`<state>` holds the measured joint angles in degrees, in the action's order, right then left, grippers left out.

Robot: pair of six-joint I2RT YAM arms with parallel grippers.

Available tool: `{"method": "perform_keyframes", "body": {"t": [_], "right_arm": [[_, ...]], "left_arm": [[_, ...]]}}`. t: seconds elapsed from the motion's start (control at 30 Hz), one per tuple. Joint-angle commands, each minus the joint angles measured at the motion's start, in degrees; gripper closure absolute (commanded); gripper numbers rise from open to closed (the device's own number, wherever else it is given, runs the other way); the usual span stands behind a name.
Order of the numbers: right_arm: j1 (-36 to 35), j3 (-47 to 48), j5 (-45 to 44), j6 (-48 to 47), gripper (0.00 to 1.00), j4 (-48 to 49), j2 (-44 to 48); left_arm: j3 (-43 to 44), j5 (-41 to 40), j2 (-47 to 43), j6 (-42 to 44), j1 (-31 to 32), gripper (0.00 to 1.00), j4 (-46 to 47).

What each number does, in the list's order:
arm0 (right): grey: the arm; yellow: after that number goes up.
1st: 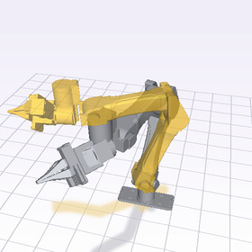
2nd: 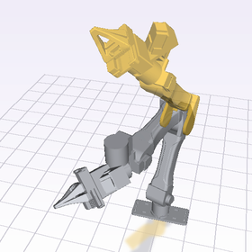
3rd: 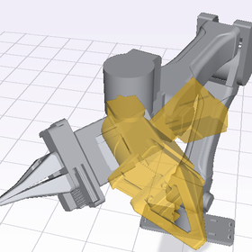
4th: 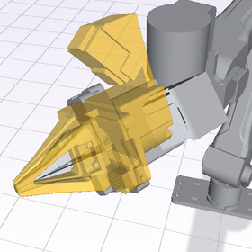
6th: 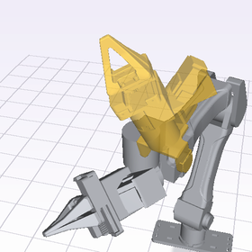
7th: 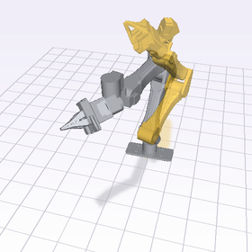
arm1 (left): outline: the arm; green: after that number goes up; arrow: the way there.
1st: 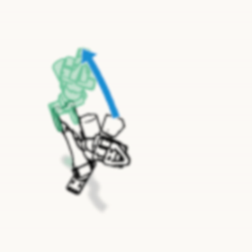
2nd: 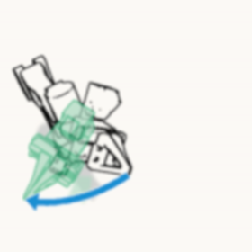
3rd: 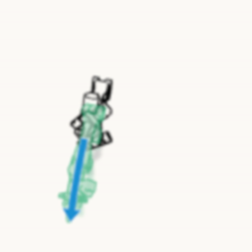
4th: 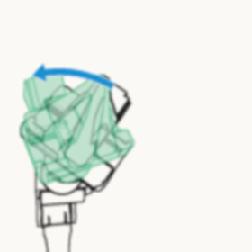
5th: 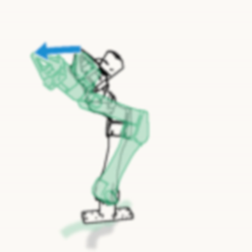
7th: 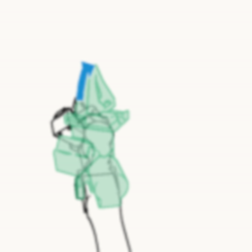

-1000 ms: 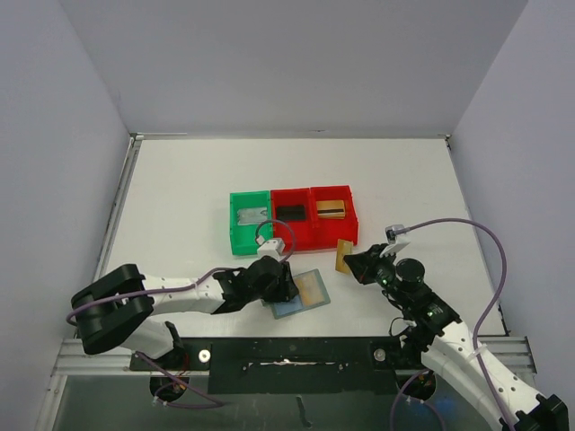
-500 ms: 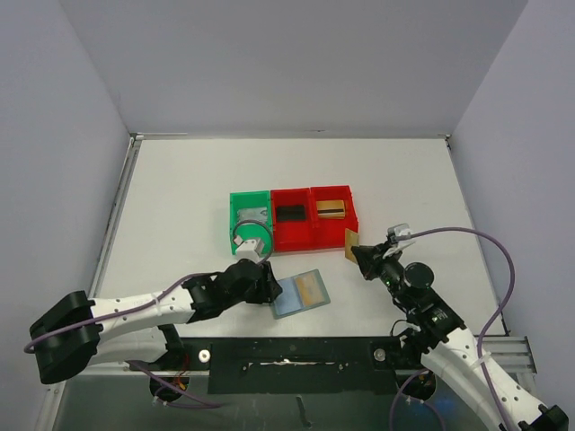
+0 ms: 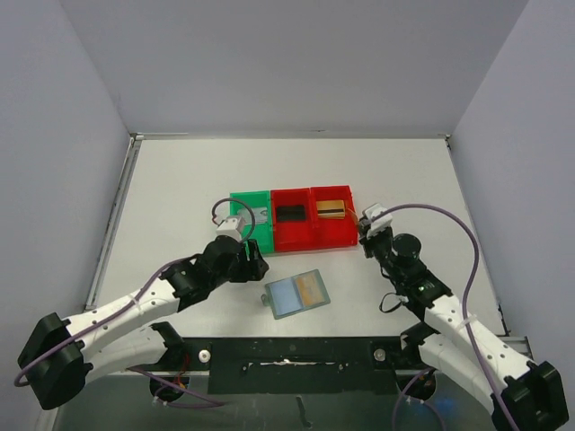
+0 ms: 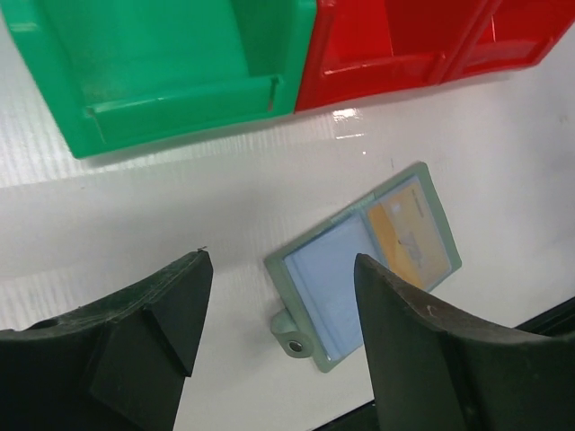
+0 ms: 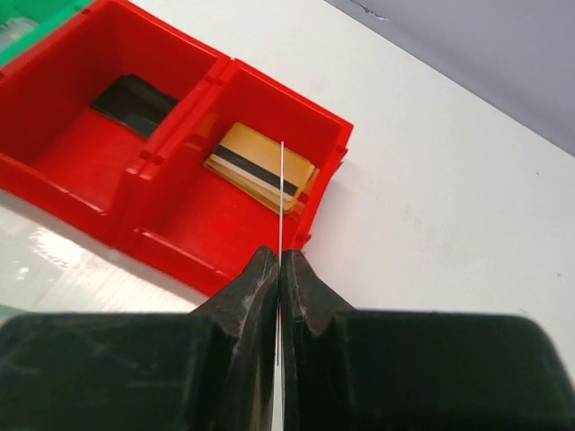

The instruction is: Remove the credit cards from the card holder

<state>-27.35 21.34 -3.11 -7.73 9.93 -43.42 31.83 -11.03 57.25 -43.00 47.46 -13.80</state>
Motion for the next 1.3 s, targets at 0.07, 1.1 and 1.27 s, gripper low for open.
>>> {"method": "perform_keyframes", "body": {"t": [0.07, 1.1, 1.27], "right_arm": [[9.3, 8.9, 18.6, -10.5, 1.00, 6.9, -11.7], [8.7, 35.4, 22.8, -48.1, 1.00, -12.7, -46.4], [8.5, 38.5, 22.3, -50.6, 1.00, -15.6, -49.2]], "left_arm": [[5.6, 3.0, -1.6, 5.4, -6.0, 0.31, -5.1], [10.5, 2.0, -6.9, 10.6, -14.8, 0.21, -13.0], [10.8, 1.8, -7.3, 11.2, -15.2, 0.21, -14.1]]}}
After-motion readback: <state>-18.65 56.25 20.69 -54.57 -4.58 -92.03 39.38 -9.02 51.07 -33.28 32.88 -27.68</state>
